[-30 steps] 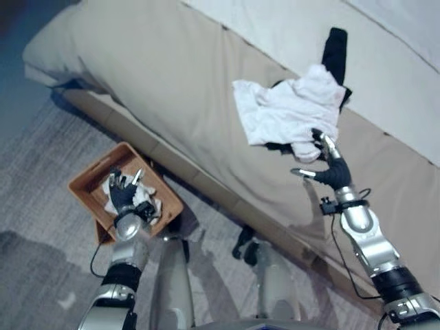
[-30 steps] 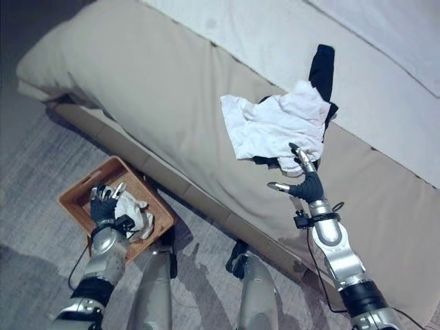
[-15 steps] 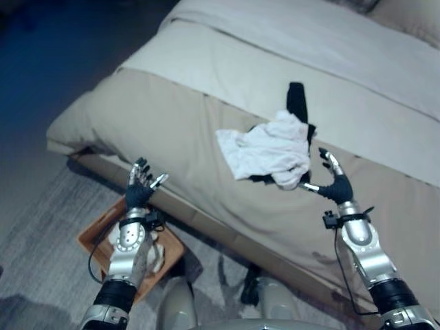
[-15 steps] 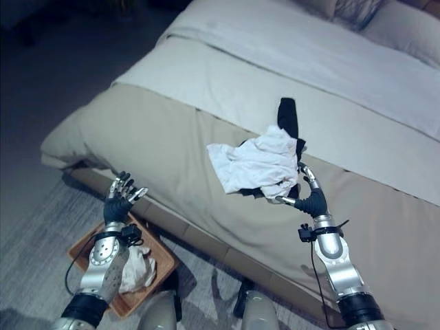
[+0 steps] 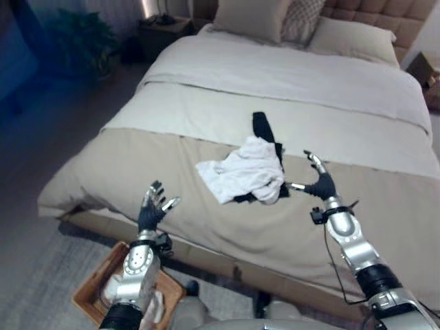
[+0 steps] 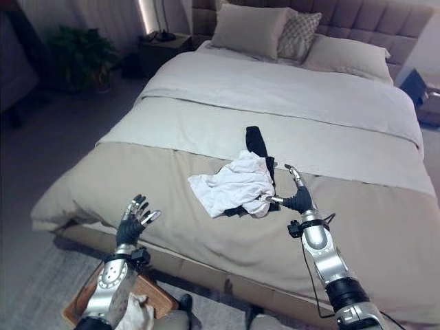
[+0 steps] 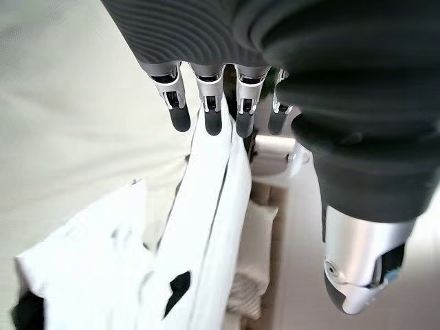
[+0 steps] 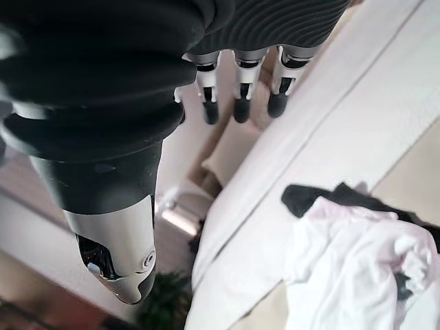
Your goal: Pick up clothes into the bucket
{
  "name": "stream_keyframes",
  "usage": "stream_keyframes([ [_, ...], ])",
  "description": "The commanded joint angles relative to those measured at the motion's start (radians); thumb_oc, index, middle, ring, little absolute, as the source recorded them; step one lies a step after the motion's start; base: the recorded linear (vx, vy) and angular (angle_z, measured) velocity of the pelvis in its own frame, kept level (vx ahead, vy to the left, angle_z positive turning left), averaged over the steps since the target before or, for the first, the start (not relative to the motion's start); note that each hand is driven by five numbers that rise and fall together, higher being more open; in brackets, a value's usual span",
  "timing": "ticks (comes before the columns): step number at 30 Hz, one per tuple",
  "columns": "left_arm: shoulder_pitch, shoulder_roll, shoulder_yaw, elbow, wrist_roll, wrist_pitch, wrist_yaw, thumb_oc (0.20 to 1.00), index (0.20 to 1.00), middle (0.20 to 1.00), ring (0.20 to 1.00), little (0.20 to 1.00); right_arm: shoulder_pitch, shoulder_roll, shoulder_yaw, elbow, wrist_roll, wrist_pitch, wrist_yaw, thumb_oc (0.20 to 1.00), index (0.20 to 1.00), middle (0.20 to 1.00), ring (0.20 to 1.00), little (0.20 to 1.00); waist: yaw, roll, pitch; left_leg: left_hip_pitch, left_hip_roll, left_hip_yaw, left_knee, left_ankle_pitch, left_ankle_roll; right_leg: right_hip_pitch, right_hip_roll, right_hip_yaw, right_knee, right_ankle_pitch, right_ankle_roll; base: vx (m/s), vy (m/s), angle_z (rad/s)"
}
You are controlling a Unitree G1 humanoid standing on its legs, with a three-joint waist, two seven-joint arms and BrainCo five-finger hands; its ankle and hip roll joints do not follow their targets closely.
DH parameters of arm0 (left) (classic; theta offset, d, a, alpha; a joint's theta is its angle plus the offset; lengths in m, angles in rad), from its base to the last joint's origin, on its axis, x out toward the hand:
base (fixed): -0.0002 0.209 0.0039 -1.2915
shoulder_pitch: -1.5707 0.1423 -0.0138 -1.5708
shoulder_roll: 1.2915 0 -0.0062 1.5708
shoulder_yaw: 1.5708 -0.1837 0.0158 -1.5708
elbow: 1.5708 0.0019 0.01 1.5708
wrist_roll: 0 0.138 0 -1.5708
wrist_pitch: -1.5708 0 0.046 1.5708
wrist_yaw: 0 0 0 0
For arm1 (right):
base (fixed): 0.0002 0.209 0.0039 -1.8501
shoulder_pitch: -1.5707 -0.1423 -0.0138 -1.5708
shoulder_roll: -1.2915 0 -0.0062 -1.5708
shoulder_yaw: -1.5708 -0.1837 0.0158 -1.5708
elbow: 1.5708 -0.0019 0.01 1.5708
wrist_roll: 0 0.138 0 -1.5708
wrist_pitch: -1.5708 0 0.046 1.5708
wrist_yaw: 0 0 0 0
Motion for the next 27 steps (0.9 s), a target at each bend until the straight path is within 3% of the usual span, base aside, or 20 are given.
stream_keyframes([
  [1,-0.013,0.073,0.002,-0.109,0.043,-0.063,-0.018,1.000,1.000,1.000,1.000,1.000,-0.203,-0.015,0.051,0.033,-0.080,0.000,-0.052,1.000,1.000,1.000,1.000,1.000,0.016,-0.019,0.070,-0.064,-0.014,0.068,0.075,-0.016,0.018,-0.025,-0.069,0.032,-0.011,0.076,0.067,-0.26,0.137,-0.40],
  [6,-0.023,0.102,-0.025,-0.160,0.007,-0.082,-0.011,1.000,1.000,1.000,1.000,1.000,-0.371,-0.029,0.108,0.102,-0.164,0.033,-0.120,1.000,1.000,1.000,1.000,1.000,0.034,-0.001,0.169,-0.194,-0.027,0.088,0.151,-0.021,0.036,-0.169,-0.096,0.053,0.068,0.089,0.065,-0.21,0.093,-0.18],
  [13,-0.020,0.154,-0.062,-0.256,-0.018,-0.091,0.001,1.000,1.000,1.000,1.000,1.000,-0.620,-0.119,0.166,0.260,-0.236,0.089,-0.209,1.000,1.000,1.000,1.000,1.000,0.062,0.015,0.239,-0.380,-0.045,0.081,0.246,-0.022,0.040,-0.339,-0.114,0.043,0.167,0.078,0.057,-0.10,0.033,0.04],
  [27,-0.047,0.208,-0.116,-0.250,0.113,-0.084,0.114,1.000,1.000,1.000,1.000,1.000,-0.984,-0.236,0.327,0.520,-0.308,0.169,-0.318,1.000,1.000,1.000,1.000,1.000,0.100,0.033,0.301,-0.621,-0.065,0.059,0.358,-0.028,0.036,-0.579,-0.126,0.036,0.327,0.040,0.048,-0.04,0.004,0.11],
])
